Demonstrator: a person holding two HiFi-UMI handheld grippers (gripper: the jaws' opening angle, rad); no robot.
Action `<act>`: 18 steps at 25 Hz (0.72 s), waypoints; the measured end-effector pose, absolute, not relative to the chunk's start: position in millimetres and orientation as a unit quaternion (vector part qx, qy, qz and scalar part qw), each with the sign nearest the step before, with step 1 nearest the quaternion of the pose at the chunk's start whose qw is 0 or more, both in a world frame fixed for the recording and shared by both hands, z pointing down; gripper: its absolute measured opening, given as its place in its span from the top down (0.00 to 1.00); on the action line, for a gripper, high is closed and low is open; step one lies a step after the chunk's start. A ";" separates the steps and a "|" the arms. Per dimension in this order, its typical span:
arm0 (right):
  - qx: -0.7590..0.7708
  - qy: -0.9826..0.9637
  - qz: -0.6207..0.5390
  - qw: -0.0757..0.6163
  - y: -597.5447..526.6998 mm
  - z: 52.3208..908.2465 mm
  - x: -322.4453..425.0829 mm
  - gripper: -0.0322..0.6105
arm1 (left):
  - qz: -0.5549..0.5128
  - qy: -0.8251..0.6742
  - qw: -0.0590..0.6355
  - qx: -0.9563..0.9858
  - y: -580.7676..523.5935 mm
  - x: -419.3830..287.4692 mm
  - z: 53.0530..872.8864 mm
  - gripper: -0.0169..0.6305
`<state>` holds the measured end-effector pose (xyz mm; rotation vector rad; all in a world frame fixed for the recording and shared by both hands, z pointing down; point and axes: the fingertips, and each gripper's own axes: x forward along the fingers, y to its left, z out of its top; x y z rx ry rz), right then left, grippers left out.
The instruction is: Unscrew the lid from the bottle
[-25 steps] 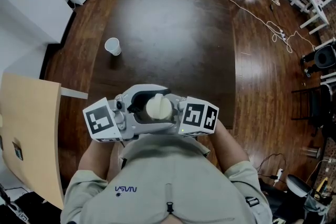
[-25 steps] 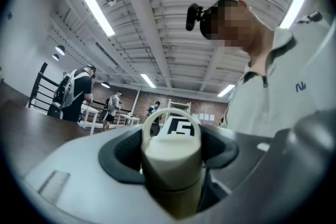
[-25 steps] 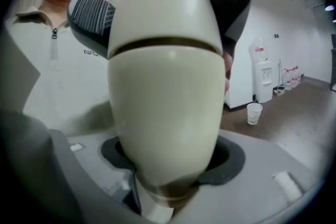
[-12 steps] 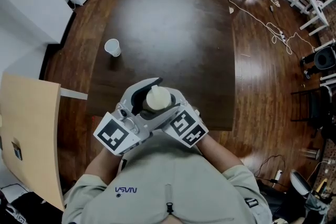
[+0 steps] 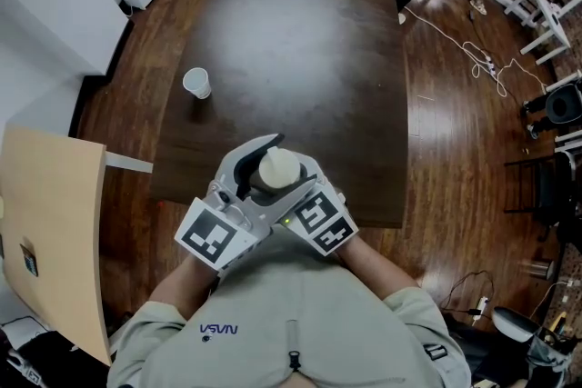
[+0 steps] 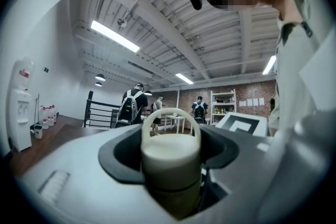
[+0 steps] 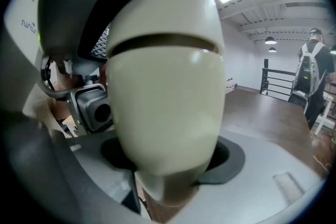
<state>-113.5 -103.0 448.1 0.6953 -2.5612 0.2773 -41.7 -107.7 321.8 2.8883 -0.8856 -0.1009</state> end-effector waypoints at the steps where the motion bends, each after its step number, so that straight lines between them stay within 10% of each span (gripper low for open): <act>1: 0.242 -0.936 0.101 0.235 -101.0 448.4 -114.9 0.48 | -0.033 -0.285 0.061 0.956 -106.9 -42.4 322.1 0.50; 18: -0.118 -0.959 0.089 0.243 -9.5 420.2 -104.3 0.48 | -0.044 0.027 0.097 0.994 -41.9 -41.1 306.5 0.45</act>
